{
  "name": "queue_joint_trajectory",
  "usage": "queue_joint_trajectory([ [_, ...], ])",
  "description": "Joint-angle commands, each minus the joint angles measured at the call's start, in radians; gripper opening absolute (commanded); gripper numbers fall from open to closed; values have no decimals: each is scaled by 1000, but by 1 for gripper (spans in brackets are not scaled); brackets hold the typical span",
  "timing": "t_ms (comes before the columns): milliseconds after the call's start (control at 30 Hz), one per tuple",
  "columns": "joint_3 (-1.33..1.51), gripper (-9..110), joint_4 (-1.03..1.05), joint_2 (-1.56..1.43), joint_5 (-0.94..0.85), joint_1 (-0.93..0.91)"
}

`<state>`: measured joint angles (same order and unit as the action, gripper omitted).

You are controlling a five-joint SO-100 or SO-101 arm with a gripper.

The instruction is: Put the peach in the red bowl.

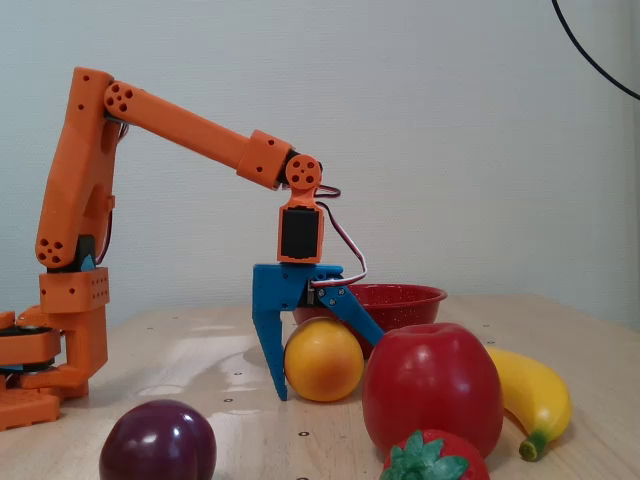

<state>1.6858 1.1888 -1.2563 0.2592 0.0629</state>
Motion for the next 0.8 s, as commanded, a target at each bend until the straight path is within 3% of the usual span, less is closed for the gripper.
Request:
queue_joint_trajectory([
  [0, 0, 46, -28, -61, -8, 23],
  [767, 55, 23, -60, -103, -5, 26],
])
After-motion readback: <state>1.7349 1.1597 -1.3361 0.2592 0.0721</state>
